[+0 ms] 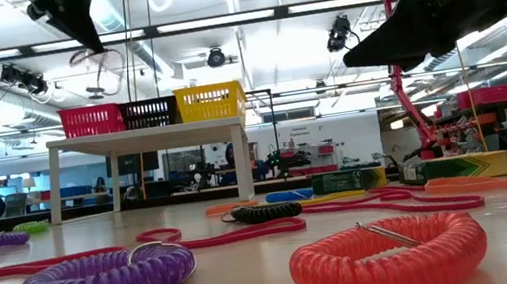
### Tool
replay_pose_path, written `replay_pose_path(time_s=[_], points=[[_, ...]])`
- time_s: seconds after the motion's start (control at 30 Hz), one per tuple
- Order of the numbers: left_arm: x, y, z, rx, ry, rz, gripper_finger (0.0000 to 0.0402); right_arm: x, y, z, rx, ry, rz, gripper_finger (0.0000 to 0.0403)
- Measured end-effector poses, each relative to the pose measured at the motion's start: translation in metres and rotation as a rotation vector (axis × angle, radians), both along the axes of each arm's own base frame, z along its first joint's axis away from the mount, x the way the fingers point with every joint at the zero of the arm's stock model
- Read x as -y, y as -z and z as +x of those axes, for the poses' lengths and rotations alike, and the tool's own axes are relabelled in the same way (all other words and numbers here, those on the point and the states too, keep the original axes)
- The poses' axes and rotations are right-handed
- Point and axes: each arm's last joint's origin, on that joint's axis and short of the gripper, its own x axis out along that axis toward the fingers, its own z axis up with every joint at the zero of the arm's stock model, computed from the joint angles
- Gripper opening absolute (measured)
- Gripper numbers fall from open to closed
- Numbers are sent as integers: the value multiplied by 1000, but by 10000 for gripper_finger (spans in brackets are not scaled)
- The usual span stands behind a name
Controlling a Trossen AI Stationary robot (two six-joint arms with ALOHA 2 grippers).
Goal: Pick & Place Office Desk Supplies
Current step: Put the red rubber band into the red bin on the shelf, then put the purple spring keychain into the black bin on the shelf
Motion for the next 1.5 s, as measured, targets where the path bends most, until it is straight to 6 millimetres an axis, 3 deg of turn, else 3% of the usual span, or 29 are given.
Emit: replay_pose_path(time_s=[0.13,0.37,0.6,0.77,0.93,1.07,1.33,1.5], points=[[-31,-13,-12,-12,-104,42,5,0,0,0,2,1,1,9],[-86,-13,-19,-69,-200,-16,5,0,-1,0,14,1,7,9],[-136,2,-23,-132,-249,-140,10,0,-3,1,32,1,14,9],[-157,16,-22,-186,-293,-192,43,0,-3,1,32,0,14,9],[-155,17,-19,-178,-271,-205,91,0,-3,1,32,0,14,9],[-142,9,-18,-141,-226,-181,116,0,-3,1,32,0,14,9],[-102,-8,-13,-48,-85,-108,108,0,-3,1,32,0,14,9],[-99,-9,-13,-63,-105,-76,87,0,-3,1,32,0,14,9]])
